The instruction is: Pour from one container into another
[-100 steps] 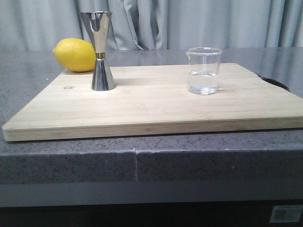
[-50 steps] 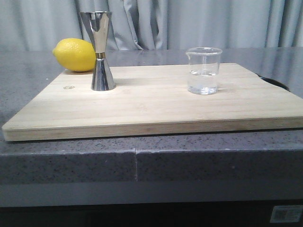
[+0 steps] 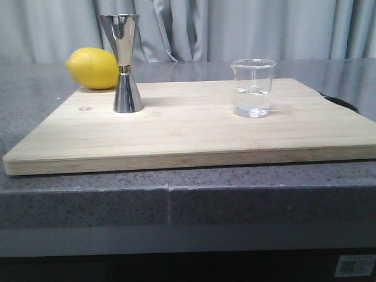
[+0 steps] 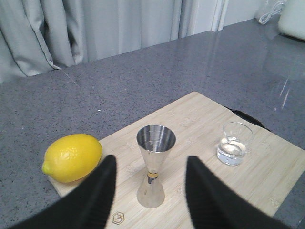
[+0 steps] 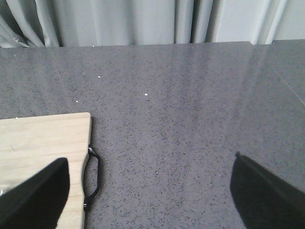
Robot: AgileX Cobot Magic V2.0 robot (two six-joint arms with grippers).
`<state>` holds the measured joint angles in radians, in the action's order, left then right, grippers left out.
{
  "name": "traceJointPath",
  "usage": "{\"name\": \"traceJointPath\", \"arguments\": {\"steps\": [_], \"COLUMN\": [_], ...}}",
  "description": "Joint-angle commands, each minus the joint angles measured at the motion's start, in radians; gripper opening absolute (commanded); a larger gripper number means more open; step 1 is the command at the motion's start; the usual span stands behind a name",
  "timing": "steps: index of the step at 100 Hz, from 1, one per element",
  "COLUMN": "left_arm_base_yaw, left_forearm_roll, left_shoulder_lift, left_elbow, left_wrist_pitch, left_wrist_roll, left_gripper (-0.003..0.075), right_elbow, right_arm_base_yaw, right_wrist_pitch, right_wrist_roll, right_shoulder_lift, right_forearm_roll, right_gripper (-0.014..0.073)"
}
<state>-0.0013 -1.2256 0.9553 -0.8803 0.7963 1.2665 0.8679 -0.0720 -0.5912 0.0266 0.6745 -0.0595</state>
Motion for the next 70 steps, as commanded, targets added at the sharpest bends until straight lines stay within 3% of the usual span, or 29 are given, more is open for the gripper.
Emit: {"name": "traceJointPath", "arguments": {"steps": [1, 6, 23, 44, 70], "left_arm_base_yaw": [-0.008, -0.008, -0.008, -0.008, -0.006], "left_forearm_roll": [-0.068, -0.068, -0.068, -0.094, -0.074], "left_shoulder_lift": [-0.007, -0.007, -0.007, -0.007, 0.044], "left_elbow": [-0.036, -0.036, -0.036, -0.036, -0.025], "left_wrist_pitch": [-0.006, -0.009, -0.048, -0.032, -0.021], "left_wrist_roll": [0.004, 0.004, 0.004, 0.005, 0.264], "left_gripper": [0.0594, 0.0722, 0.0634, 0.0599, 0.0596], "right_elbow": [0.036, 0.036, 0.036, 0.036, 0.036], "right_arm_base_yaw": [0.003, 0.003, 0.003, 0.003, 0.003], "right_wrist_pitch": [0.088, 0.09, 0.092, 0.093, 0.105], "right_wrist_roll": [-0.011, -0.011, -0.011, -0.011, -0.011], "right_shoulder_lift": [0.014, 0.021, 0.04, 0.044, 0.044], "right_forearm_roll": [-0.005, -0.005, -0.005, -0.005, -0.013], "right_gripper": [0.0648, 0.0648, 0.0648, 0.0648, 0.0648]}}
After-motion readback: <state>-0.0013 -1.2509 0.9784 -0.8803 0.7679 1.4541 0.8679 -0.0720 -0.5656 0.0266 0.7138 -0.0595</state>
